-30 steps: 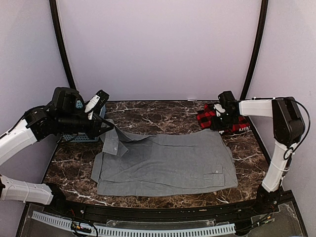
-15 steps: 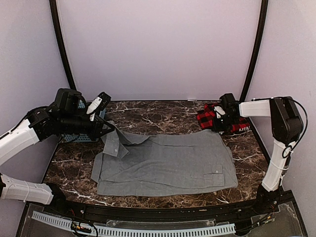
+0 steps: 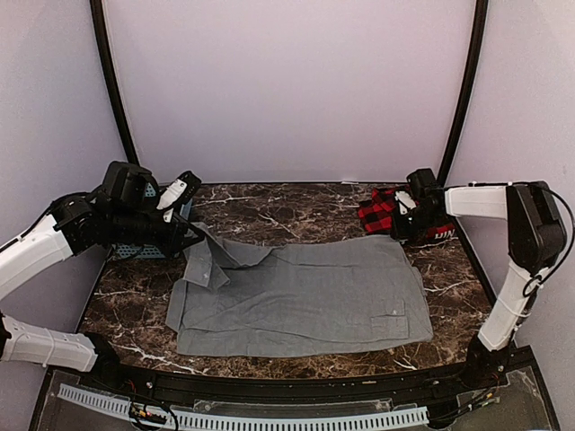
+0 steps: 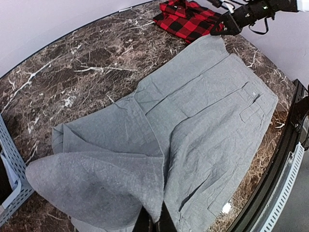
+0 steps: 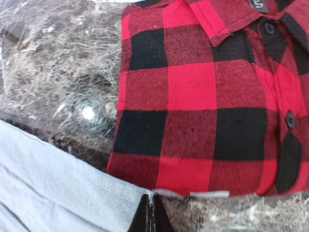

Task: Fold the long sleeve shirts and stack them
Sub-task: Pick up the 1/3-folded shirt from the center of the board, then fold the 1/3-folded shirt at the center of the board, then place the rectangle-folded shirt in the left sleeve, then pick up the sleeve from the rectangle-folded shirt, then fold the sleeve of the rectangle-folded shirt.

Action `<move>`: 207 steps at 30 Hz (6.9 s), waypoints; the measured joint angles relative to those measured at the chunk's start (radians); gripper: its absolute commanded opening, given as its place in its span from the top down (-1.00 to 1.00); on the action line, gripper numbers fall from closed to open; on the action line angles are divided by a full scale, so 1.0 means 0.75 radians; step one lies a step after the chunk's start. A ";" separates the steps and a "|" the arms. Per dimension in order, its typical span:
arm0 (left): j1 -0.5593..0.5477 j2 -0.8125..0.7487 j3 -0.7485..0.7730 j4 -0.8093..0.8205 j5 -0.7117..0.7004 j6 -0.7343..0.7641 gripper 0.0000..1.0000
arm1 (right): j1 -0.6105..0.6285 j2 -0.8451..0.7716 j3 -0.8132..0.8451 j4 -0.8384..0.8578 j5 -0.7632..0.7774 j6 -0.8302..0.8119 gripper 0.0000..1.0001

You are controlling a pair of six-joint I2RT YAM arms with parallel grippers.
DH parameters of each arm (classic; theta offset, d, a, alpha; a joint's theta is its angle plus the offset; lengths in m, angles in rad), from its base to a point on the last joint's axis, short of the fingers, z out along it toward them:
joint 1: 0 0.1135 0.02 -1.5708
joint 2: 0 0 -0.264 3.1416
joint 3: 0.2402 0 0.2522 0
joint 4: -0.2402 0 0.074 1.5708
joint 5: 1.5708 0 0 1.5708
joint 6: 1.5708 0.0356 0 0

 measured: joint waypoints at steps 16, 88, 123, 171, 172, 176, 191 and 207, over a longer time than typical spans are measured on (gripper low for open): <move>0.000 -0.096 0.042 -0.384 0.085 -0.134 1.00 | 0.020 -0.417 -0.371 0.052 -0.015 0.068 1.00; 0.000 0.336 0.037 -0.045 0.689 -0.239 0.89 | 0.383 -0.568 -0.570 0.126 0.118 0.425 0.48; 0.041 0.389 0.065 0.304 0.019 -0.353 -0.59 | 1.276 -0.064 -0.095 0.283 0.094 -0.001 -0.29; 0.060 0.401 0.025 0.294 0.017 -0.350 -0.60 | 1.313 0.173 0.067 0.100 0.092 -0.116 1.00; 0.060 0.401 0.024 0.294 0.017 -0.350 -0.60 | 1.308 0.173 0.065 0.104 0.082 -0.113 1.00; 0.060 0.401 0.019 0.293 0.018 -0.350 -0.60 | 1.292 0.172 0.055 0.123 0.043 -0.095 1.00; 0.060 0.404 0.017 0.295 0.020 -0.350 -0.60 | 1.176 0.052 -0.033 0.266 -0.211 0.012 1.00; 0.060 0.405 0.009 0.297 -0.025 -0.349 -0.65 | 0.920 -0.212 -0.209 0.387 -0.326 0.351 1.00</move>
